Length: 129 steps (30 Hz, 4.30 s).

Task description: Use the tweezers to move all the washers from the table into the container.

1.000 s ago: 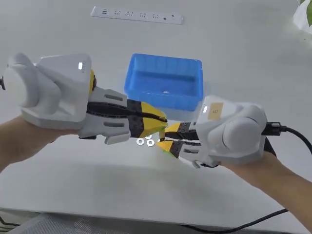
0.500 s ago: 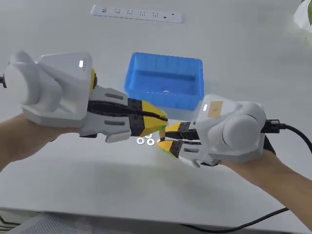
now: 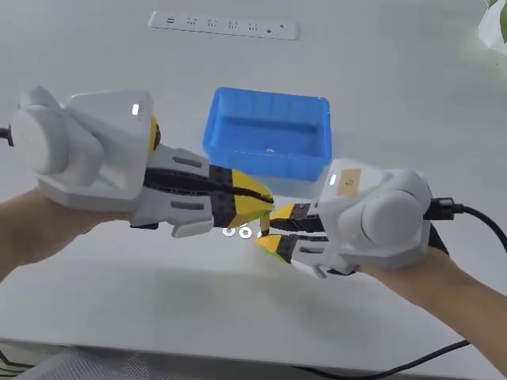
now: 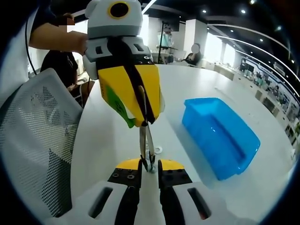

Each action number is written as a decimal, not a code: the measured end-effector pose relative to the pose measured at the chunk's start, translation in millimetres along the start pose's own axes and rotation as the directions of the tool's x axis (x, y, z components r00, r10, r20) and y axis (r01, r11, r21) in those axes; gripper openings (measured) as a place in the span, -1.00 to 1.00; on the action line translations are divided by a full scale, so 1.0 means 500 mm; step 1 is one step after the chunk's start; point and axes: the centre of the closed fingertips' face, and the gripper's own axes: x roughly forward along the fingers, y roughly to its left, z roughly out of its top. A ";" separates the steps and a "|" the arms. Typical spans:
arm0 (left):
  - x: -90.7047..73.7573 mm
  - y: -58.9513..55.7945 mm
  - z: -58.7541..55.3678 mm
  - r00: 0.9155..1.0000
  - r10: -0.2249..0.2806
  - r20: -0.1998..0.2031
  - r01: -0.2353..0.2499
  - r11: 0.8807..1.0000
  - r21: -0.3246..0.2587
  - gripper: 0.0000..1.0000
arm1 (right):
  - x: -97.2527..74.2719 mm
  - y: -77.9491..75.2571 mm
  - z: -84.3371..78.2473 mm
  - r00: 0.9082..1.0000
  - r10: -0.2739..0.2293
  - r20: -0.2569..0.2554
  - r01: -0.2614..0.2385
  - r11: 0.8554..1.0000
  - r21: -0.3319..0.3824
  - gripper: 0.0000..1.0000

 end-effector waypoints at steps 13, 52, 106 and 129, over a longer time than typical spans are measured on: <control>-0.004 0.000 -0.002 1.000 -0.004 -0.014 0.004 1.000 -0.001 -0.91 | 0.001 0.007 0.001 1.000 0.004 -0.005 -0.004 0.999 -0.033 -0.79; -0.030 0.153 0.153 0.998 0.065 -0.003 -0.062 0.958 0.280 -0.91 | -0.038 -0.195 0.161 0.976 -0.195 0.096 0.207 0.969 -0.132 -0.80; -0.002 0.223 0.100 0.990 0.139 0.014 -0.139 0.973 0.183 -0.91 | -0.003 -0.237 0.120 0.977 -0.206 0.060 0.204 0.978 0.033 -0.75; -0.041 0.078 0.092 0.992 0.122 0.021 -0.124 0.984 0.128 -0.91 | -0.018 -0.105 0.097 0.991 -0.129 0.045 0.130 0.991 -0.019 -0.75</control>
